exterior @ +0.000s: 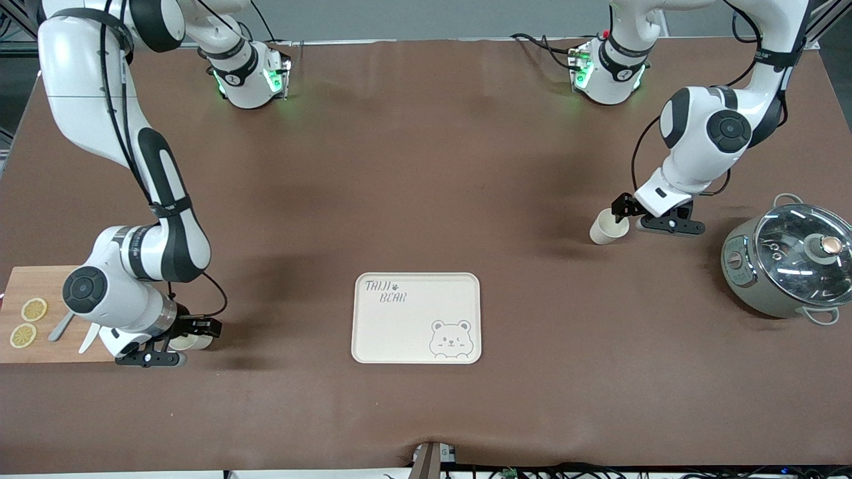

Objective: Place white IKEA cup upright on tray with both arms
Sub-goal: 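Lower the right gripper onto one cup while the left gripper grasps the other, then carry both white cups with both grippers over the bear tray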

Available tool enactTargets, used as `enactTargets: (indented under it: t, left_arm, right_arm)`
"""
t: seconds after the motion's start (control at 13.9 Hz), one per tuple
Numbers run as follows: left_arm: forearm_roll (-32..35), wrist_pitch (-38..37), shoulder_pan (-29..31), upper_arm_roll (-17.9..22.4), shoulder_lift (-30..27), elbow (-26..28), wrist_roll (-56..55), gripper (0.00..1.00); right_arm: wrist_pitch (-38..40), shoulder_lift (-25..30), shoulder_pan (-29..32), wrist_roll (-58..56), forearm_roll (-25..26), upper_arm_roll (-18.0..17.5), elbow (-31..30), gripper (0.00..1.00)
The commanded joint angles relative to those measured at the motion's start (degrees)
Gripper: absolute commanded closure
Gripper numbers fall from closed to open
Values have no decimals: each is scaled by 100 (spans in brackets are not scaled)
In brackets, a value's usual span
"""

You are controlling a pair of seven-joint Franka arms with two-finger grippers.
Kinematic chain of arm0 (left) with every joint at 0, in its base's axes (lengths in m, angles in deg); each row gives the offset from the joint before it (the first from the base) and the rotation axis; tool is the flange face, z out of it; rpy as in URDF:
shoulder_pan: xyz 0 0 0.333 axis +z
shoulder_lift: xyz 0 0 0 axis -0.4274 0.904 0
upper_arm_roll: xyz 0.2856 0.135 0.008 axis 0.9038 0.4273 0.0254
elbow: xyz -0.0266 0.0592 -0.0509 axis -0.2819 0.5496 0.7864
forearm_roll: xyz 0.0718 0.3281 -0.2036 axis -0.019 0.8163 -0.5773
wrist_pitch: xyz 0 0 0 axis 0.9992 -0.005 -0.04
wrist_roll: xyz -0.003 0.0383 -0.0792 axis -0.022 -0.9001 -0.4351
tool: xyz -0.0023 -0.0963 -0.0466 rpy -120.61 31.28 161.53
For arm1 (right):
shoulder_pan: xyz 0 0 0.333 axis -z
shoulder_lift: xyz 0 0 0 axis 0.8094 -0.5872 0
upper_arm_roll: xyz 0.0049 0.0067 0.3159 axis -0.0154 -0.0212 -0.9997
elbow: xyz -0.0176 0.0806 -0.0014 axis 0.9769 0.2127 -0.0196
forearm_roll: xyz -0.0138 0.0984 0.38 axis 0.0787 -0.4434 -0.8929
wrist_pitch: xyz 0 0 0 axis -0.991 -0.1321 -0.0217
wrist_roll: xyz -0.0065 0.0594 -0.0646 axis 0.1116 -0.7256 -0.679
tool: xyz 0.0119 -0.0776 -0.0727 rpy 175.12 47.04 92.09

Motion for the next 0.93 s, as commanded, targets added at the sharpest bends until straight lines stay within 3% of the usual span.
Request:
enactTargets:
  t: [0.0, 0.14, 0.57, 0.65, 0.86]
  left_arm:
    - [128, 433, 94, -49, 111, 175, 53, 0]
    - [128, 820, 95, -49, 365, 202, 44, 0]
    - [128, 1261, 50, -76, 815, 149, 26, 0]
    - [119, 1252, 33, -76, 763, 184, -104, 99]
    - [119, 1243, -29, -137, 789, 140, -202, 100]
  right_arm:
    - [8, -17, 11, -148, 9, -24, 63, 84]
    - [8, -17, 29, -298, 9, -24, 72, 100]
    - [8, 53, -172, -280, -35, -33, 194, 100]
    - [17, 71, -260, -280, -44, -42, 264, 100]
    - [70, 159, -428, -254, -79, -225, 379, 100]
